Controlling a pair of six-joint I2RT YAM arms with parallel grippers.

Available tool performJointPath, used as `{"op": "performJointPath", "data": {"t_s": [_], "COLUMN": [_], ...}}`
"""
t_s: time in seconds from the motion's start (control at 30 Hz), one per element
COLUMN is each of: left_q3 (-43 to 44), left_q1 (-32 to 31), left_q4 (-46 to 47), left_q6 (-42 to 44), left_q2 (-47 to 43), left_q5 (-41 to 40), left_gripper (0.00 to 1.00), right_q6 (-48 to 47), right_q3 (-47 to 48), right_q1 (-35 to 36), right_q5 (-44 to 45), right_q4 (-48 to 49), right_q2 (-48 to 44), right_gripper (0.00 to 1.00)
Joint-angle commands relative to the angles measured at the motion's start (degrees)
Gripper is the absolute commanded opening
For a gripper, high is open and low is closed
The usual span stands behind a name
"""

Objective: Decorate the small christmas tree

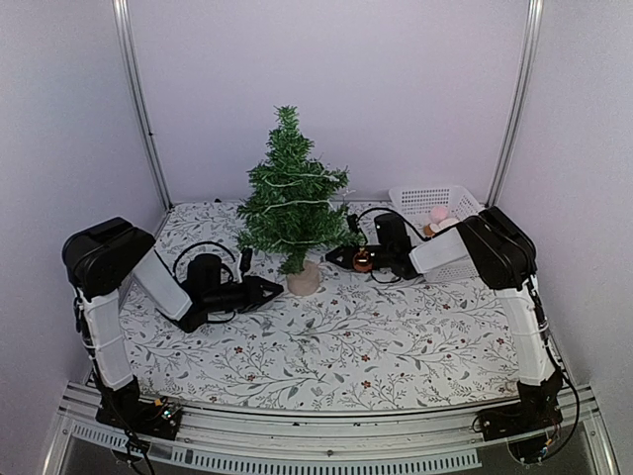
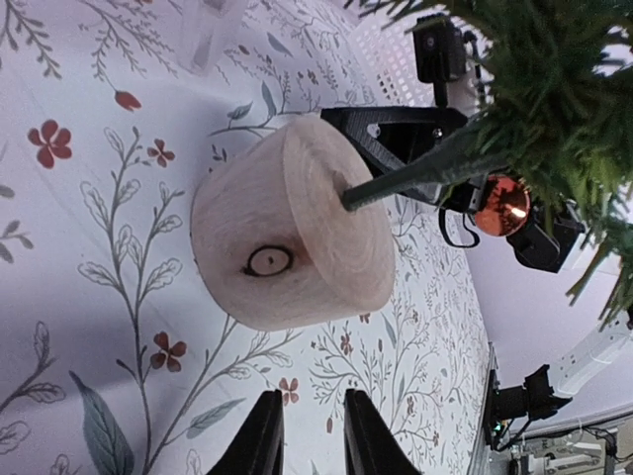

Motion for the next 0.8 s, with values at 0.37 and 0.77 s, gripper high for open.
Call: {"op": "performJointPath", "data": {"t_s": [0.37, 0.77], "left_q3": [9.43, 17.26], "left_q1": [5.71, 4.08], "left_q4": [-3.84, -1.76], "left_q6": [4.33, 2.96], "left_q2": [2.37, 10.16], "left_q5": [-3.77, 0.00], "left_gripper": [0.28, 0.29], "right_q6": [-4.34, -6.32], "right_q3": [-7.95, -11.25], "right_q1": [-1.94, -7.34], "right_q5": [20.22, 19.48], "right_q4": [-7.69, -15.12], "right_q2": [-19.88, -30.36], "right_gripper": [0.37, 0.43]}}
